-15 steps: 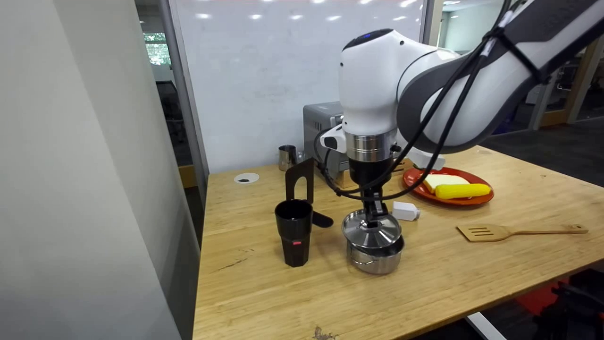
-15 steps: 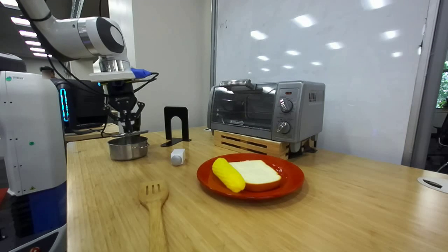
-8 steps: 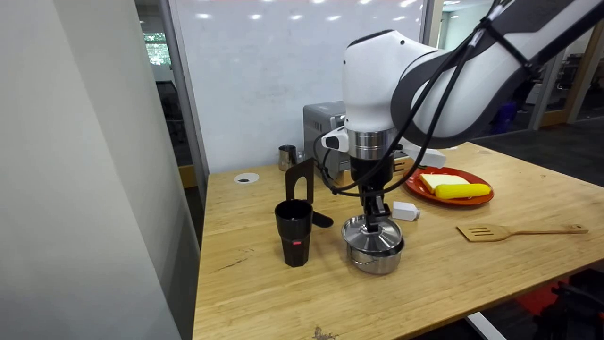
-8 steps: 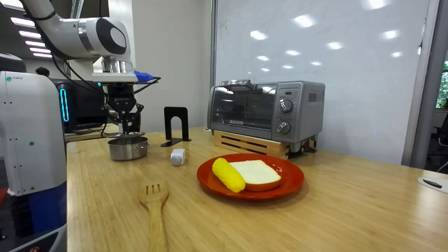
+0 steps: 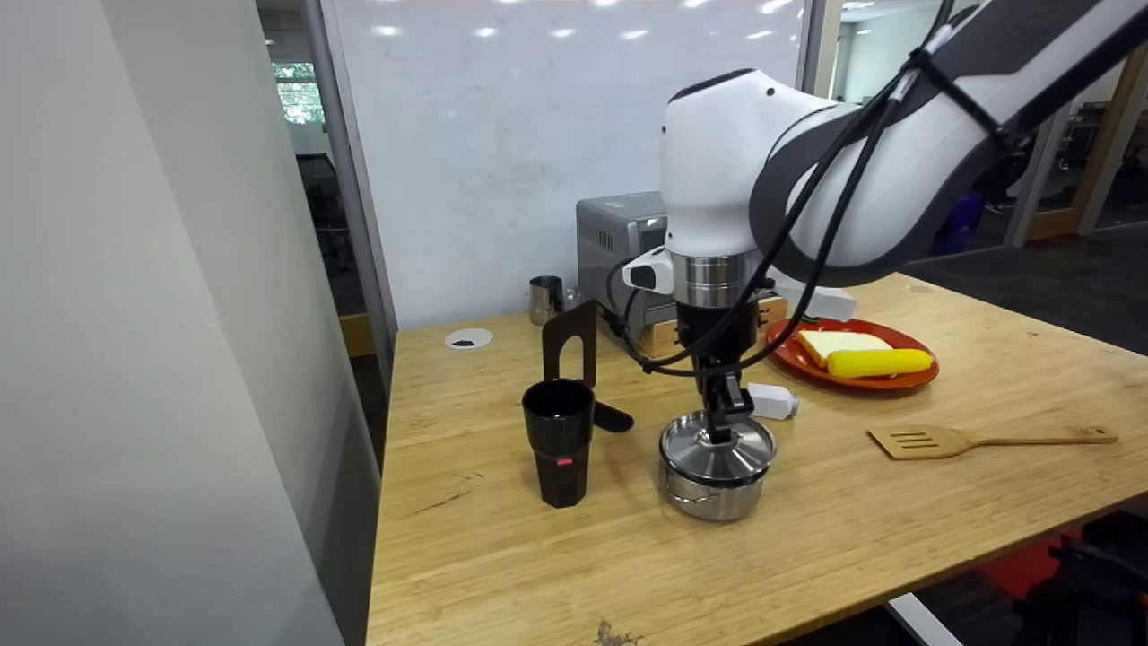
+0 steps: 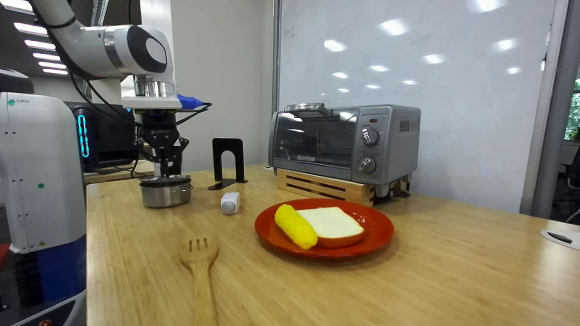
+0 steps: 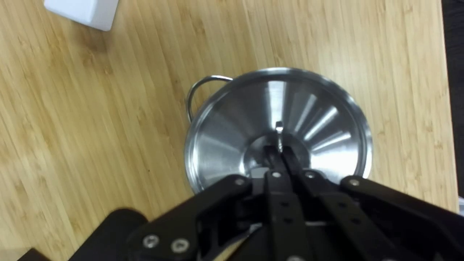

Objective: Pick the lid and cover the pot

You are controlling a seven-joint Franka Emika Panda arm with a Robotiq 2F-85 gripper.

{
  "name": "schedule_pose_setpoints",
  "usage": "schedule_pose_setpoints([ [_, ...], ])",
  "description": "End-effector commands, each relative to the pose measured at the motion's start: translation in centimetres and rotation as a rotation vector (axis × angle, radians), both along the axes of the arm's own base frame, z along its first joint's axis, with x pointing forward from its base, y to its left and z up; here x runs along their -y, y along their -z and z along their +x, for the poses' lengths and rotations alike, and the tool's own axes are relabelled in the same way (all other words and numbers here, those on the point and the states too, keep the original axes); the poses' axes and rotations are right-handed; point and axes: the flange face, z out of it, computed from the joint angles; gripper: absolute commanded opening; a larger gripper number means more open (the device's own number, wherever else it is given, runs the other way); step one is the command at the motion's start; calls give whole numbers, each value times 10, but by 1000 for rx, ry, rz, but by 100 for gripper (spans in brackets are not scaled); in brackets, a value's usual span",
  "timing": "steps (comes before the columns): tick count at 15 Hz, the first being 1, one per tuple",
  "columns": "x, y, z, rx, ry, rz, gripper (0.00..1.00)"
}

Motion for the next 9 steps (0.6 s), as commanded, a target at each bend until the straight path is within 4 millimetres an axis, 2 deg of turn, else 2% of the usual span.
schedule_pose_setpoints([
  [1,11,-1,-7,-6,-13,5,1],
  [9,11,3,-9,-12,-36,-2,1],
])
